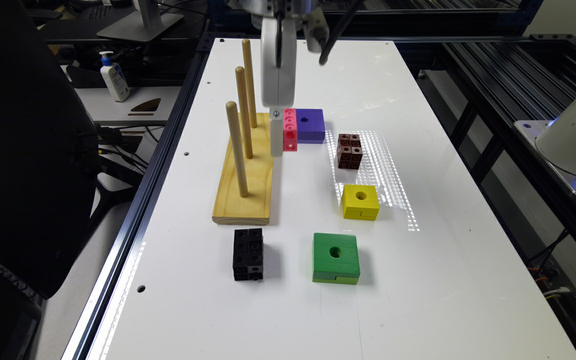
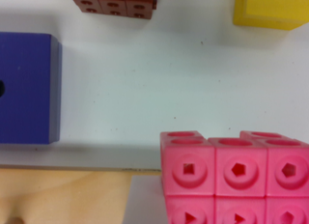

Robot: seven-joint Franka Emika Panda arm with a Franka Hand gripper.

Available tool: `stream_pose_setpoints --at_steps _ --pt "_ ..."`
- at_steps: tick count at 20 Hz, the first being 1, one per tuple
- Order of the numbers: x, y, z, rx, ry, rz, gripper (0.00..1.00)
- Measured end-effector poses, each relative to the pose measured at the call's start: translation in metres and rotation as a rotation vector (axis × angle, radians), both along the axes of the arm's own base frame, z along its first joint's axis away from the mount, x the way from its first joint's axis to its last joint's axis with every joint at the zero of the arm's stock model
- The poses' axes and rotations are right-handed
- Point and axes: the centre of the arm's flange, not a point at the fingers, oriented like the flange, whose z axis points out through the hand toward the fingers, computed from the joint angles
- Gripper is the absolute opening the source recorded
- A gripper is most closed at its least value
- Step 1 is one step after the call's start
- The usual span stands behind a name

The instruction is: Pick up pink block.

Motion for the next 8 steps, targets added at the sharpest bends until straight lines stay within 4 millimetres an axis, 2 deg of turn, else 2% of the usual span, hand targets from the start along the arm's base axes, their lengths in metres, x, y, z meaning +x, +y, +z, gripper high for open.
stream_pose_setpoints --at_steps 2,8 --pt "0.0 0.0 0.005 0.0 -0.007 0.0 0.0" --pt "-0.006 0.0 0.055 -0.01 -0.014 0.0 0.0"
